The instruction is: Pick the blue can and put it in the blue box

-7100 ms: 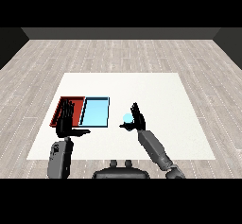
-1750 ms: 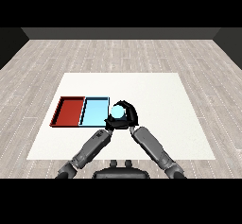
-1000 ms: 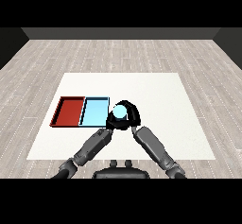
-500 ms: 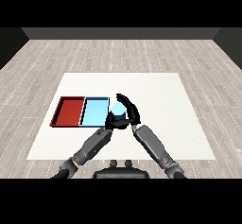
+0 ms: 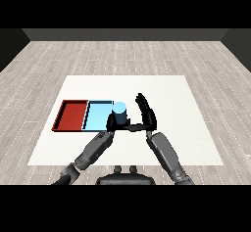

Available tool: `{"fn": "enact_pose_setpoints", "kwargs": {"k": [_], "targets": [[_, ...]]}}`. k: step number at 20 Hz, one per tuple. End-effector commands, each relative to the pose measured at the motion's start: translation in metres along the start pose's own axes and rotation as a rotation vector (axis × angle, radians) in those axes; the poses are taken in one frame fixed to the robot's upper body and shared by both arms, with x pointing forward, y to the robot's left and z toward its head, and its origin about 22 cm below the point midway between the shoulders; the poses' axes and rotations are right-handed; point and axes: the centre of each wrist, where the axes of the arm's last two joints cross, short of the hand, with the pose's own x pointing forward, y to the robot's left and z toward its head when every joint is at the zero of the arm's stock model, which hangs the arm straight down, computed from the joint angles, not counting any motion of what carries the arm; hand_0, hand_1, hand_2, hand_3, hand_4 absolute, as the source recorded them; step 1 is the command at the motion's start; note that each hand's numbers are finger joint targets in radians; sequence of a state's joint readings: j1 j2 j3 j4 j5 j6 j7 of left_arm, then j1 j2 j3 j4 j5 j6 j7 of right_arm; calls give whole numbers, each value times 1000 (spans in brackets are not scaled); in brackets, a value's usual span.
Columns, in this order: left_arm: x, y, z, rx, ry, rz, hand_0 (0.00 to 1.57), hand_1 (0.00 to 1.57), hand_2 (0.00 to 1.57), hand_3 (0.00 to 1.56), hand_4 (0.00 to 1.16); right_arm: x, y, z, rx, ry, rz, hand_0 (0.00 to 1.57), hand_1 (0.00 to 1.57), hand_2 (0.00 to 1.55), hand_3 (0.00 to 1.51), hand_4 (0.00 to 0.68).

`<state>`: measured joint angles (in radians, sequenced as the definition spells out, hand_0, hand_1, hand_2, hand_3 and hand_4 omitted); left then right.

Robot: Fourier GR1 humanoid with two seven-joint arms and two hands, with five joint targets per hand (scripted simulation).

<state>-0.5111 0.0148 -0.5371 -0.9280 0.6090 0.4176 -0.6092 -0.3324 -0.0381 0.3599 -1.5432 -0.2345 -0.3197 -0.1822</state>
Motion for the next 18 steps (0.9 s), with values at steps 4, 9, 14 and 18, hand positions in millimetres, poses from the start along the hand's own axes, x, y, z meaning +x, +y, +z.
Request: {"fn": "enact_pose_setpoints", "kwargs": {"k": [4,9,14,18], "targets": [[21,30,-23,51,-37,-116,1571,1571,1571,1535,1151,13,-58,11,-199,-97,-109,0,0,0,0,0],[34,85,-37,131,-7,-247,1571,1571,1571,1527,1155,9,-78,42,-235,-86,-118,0,0,0,0,0],[36,128,-58,209,97,-428,1571,1571,1571,1514,1148,13,-93,41,-264,-73,-122,0,0,0,0,0],[45,145,-69,266,217,-597,1571,1571,1571,1479,1042,13,-104,45,-276,-51,-131,0,0,0,0,0]]}}
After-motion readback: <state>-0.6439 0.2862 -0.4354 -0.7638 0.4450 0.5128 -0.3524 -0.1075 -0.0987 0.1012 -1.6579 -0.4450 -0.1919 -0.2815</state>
